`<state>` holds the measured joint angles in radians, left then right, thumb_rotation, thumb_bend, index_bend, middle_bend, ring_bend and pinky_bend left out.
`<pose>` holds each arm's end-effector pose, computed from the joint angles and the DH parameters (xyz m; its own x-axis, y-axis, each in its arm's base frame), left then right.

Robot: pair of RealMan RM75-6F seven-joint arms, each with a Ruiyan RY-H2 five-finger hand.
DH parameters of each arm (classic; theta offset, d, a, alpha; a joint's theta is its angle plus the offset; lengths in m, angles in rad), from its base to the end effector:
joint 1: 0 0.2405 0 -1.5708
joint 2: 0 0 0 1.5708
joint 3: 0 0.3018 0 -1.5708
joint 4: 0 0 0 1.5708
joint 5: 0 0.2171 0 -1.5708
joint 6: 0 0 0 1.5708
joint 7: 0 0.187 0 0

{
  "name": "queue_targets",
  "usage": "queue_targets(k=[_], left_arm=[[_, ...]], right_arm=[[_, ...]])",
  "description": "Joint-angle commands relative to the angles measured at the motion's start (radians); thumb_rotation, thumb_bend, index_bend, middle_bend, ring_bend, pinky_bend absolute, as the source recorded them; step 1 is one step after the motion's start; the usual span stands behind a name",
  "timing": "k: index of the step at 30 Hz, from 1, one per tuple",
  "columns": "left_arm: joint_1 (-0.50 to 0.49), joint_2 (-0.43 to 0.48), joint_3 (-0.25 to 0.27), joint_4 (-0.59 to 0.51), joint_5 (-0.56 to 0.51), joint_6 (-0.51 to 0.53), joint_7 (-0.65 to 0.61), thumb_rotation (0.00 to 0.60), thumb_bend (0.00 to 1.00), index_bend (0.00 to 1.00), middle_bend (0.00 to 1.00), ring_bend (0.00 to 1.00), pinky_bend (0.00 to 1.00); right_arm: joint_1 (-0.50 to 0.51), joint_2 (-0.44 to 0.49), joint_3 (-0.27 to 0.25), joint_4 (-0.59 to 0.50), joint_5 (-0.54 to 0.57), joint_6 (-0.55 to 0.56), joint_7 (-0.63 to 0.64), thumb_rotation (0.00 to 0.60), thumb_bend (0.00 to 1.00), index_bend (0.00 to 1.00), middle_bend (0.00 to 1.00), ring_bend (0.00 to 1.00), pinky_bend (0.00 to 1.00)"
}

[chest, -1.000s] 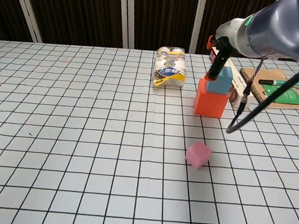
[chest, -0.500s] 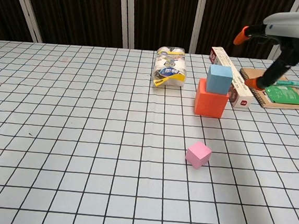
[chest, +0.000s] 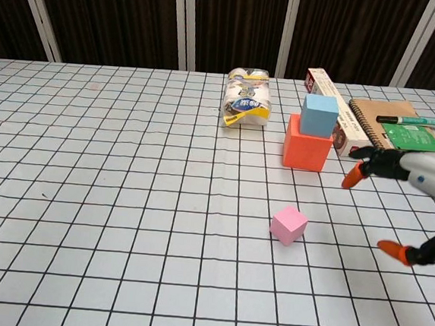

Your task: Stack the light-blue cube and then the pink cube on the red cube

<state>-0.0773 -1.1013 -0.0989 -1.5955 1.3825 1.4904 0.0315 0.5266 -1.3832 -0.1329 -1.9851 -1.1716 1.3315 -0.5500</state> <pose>-0.3748 0.2348 0.1997 0.4422 -0.0483 0.8956 0.8931 0.1158 -0.4347 -0.2027 -0.2687 0.0067 0.4242 -0.3408 0.8390 -0.8961 -0.2917 0.3346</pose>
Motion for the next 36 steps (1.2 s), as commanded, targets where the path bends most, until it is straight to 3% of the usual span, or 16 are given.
queue_targets(k=[1,14,36], left_arm=[[-0.002,-0.003,0.0,-0.001,-0.002,-0.002,0.008,0.6,0.16,0.04,0.0,0.0,0.0],[-0.008,-0.012,-0.007,-0.002,-0.024,-0.015,0.04,0.6,0.16,0.04,0.0,0.0,0.0],[0.001,-0.016,-0.009,-0.009,-0.027,0.004,0.06,0.6,0.16,0.03,0.0,0.0,0.0]], right_arm=[[-0.005,-0.057,-0.005,0.058,0.0,-0.061,-0.008,0.6,0.4,0.24,0.0,0.0,0.0],[0.033,-0.13,0.096,0.124,0.062,-0.158,-0.016,0.6,0.4,0.26,0.0,0.0,0.0],[0.075,-0.179,0.158,0.194,0.015,-0.25,0.041,0.6,0.4,0.27,0.0,0.0,0.0]])
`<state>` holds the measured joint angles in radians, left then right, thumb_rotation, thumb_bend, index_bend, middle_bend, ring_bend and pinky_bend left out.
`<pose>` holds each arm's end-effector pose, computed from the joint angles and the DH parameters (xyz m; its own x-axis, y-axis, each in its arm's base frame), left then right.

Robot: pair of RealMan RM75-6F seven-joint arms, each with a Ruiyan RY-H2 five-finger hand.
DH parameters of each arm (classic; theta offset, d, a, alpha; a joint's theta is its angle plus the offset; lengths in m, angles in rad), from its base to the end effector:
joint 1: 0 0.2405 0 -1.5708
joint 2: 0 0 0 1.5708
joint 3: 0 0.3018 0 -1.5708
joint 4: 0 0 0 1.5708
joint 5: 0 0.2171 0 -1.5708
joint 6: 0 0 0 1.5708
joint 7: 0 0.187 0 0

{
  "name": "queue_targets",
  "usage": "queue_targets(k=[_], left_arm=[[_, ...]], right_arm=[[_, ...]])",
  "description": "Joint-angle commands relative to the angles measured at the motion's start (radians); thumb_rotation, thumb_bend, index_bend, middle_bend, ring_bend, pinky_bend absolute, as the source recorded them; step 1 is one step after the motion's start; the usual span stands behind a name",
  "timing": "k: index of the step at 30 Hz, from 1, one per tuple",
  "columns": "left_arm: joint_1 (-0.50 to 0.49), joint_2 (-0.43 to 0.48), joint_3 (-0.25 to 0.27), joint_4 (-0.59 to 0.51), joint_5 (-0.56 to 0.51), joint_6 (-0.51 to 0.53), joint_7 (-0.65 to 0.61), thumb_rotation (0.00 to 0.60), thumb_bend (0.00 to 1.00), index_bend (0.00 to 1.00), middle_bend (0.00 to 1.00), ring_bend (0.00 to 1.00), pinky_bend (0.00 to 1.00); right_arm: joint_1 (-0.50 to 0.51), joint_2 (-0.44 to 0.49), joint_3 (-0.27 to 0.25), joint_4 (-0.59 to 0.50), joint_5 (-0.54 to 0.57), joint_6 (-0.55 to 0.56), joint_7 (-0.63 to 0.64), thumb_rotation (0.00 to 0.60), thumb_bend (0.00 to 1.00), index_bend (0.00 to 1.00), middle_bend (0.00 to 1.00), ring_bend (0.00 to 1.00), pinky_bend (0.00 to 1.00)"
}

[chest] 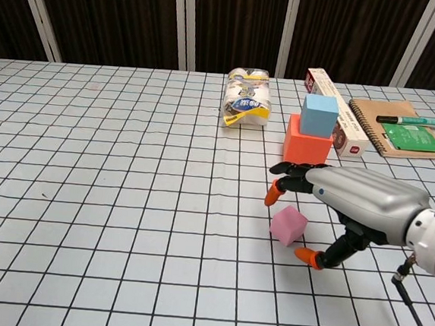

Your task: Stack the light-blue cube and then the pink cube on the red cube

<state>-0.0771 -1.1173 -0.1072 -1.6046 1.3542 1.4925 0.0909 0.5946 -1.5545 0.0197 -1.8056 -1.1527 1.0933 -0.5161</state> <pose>-0.3762 0.2356 0.1961 0.4699 -0.0477 0.8814 0.8763 0.1450 -0.4594 -0.1616 -0.2999 -0.0620 0.4027 -0.3909 0.8277 -0.8801 -0.4139 0.2327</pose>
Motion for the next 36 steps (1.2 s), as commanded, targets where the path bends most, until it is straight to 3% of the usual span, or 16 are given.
queue_targets(k=[1,13,36], left_arm=[[0.001,0.0,0.0,0.0,0.002,0.004,0.001,0.6,0.16,0.03,0.0,0.0,0.0],[0.002,-0.003,-0.002,0.001,-0.003,0.003,0.009,0.6,0.16,0.03,0.0,0.0,0.0],[0.0,-0.016,-0.008,-0.002,-0.016,0.006,0.044,0.6,0.16,0.03,0.0,0.0,0.0]], right_arm=[[0.01,-0.011,0.009,0.022,-0.004,-0.017,0.009,0.6,0.4,0.27,0.0,0.0,0.0],[0.048,-0.019,0.051,0.085,0.026,-0.086,0.043,0.6,0.4,0.3,0.0,0.0,0.0],[0.1,-0.015,0.065,0.162,0.043,-0.179,0.086,0.6,0.4,0.35,0.0,0.0,0.0]])
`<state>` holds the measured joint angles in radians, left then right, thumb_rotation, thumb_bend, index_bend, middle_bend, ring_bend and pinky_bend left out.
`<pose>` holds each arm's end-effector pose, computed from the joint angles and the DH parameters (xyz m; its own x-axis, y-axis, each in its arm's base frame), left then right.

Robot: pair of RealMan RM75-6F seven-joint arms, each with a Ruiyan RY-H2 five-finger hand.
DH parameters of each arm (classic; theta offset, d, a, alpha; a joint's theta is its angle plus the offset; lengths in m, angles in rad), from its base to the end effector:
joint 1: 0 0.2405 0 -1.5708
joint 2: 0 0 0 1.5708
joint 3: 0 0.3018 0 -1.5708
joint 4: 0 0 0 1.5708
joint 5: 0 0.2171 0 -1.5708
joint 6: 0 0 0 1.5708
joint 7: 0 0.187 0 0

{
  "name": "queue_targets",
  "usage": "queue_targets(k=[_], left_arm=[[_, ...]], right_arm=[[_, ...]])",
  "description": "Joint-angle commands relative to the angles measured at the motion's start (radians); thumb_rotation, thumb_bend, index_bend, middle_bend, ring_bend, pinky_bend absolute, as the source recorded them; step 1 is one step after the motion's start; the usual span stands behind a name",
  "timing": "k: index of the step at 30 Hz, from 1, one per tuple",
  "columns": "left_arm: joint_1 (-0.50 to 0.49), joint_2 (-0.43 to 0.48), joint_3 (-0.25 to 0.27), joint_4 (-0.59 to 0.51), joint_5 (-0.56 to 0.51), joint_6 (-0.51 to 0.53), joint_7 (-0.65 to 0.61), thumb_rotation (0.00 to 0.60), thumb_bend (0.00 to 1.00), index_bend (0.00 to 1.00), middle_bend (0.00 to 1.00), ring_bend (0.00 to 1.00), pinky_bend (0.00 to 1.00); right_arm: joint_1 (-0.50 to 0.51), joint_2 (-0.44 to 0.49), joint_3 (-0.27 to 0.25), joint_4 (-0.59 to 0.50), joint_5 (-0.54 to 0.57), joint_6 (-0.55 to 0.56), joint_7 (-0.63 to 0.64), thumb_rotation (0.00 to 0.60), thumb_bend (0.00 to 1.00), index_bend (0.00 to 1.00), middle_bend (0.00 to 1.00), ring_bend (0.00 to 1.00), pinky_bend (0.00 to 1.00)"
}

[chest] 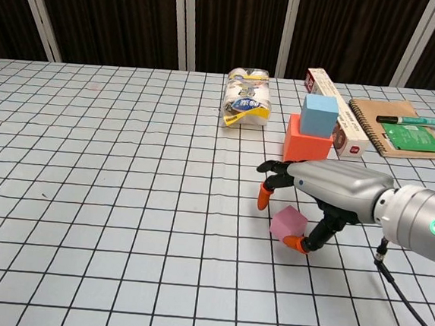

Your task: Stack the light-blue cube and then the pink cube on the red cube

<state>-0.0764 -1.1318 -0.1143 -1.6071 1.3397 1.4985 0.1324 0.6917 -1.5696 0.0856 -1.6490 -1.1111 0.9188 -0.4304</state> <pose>-0.3765 0.2363 0.1935 0.4902 -0.0514 0.8701 0.8638 0.1619 -0.4771 -0.1606 -0.3425 -0.0812 0.4484 -0.4264 0.7856 -0.8575 -0.4534 0.2433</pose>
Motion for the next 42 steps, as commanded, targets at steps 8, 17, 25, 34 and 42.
queue_targets(k=[8,17,25,34,42], left_arm=[[-0.004,-0.011,-0.001,-0.003,-0.006,-0.001,0.031,0.6,0.16,0.03,0.0,0.0,0.0],[-0.005,-0.016,-0.001,-0.006,-0.008,-0.001,0.044,0.6,0.16,0.03,0.0,0.0,0.0],[-0.007,-0.017,-0.003,-0.007,-0.014,-0.004,0.05,0.6,0.16,0.03,0.0,0.0,0.0],[-0.01,-0.019,-0.002,-0.007,-0.015,-0.01,0.055,0.6,0.16,0.03,0.0,0.0,0.0],[-0.008,-0.018,0.0,-0.009,-0.012,-0.007,0.054,0.6,0.16,0.03,0.0,0.0,0.0]], right_arm=[[0.012,0.008,0.003,0.024,0.004,-0.019,0.025,0.6,0.4,0.37,0.0,0.0,0.0],[0.011,0.011,0.004,0.026,-0.001,-0.012,0.044,0.6,0.4,0.43,0.0,0.0,0.0],[0.012,0.004,0.002,0.038,0.01,-0.019,0.059,0.6,0.4,0.43,0.0,0.0,0.0],[0.008,0.009,0.003,0.035,0.007,-0.011,0.073,0.6,0.41,0.47,0.0,0.0,0.0],[0.003,0.022,-0.001,0.018,0.005,-0.003,0.077,0.6,0.42,0.48,0.0,0.0,0.0]])
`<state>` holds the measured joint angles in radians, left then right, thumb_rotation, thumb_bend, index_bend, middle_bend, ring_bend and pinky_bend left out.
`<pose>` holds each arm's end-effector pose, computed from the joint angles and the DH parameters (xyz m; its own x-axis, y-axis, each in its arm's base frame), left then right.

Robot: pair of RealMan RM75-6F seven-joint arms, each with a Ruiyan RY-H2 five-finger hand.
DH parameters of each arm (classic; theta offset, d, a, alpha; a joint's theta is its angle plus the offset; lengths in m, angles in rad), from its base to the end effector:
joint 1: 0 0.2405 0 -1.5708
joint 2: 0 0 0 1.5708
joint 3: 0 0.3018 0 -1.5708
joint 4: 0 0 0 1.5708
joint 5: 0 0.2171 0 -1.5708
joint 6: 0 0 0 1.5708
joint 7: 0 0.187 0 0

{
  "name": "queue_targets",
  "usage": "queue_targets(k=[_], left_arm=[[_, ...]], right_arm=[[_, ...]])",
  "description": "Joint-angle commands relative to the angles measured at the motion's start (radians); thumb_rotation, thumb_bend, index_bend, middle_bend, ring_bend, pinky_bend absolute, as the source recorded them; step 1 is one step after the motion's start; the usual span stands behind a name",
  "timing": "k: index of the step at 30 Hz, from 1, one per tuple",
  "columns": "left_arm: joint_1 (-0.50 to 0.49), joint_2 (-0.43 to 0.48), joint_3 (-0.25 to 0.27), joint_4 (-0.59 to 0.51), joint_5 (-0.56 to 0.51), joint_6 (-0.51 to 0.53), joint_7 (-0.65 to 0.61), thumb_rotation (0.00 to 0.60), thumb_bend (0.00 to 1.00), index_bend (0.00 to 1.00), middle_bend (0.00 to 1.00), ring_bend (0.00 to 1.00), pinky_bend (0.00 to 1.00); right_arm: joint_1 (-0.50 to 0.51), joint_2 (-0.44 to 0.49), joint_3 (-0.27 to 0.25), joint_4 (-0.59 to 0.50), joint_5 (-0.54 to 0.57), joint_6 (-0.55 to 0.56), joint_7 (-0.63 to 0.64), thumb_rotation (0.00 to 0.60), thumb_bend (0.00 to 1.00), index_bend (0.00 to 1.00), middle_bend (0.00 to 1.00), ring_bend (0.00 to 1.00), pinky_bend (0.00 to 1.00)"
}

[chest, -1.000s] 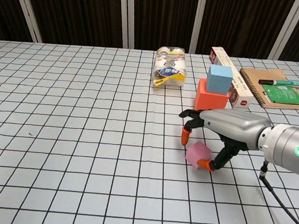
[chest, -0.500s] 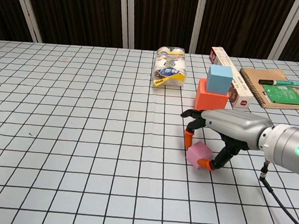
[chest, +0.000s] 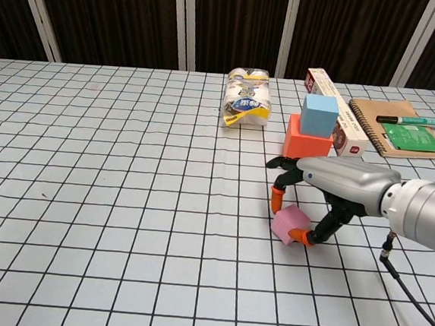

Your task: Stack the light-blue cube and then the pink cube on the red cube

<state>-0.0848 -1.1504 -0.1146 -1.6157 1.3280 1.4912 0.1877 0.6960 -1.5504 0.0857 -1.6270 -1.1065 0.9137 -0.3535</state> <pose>-0.3743 0.2390 0.1846 0.5119 -0.0363 0.8583 0.8501 0.1653 -0.5001 -0.1702 -0.3514 -0.0743 0.4065 -0.4438 0.7986 -0.8835 -0.4135 0.2199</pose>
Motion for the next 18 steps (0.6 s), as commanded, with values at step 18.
queue_targets(k=[18], left_arm=[[0.005,0.013,0.006,-0.004,0.013,0.001,-0.03,0.6,0.16,0.03,0.0,0.0,0.0]], right_arm=[[-0.036,0.123,0.003,-0.182,0.027,0.117,-0.112,0.6,0.42,0.49,0.0,0.0,0.0]])
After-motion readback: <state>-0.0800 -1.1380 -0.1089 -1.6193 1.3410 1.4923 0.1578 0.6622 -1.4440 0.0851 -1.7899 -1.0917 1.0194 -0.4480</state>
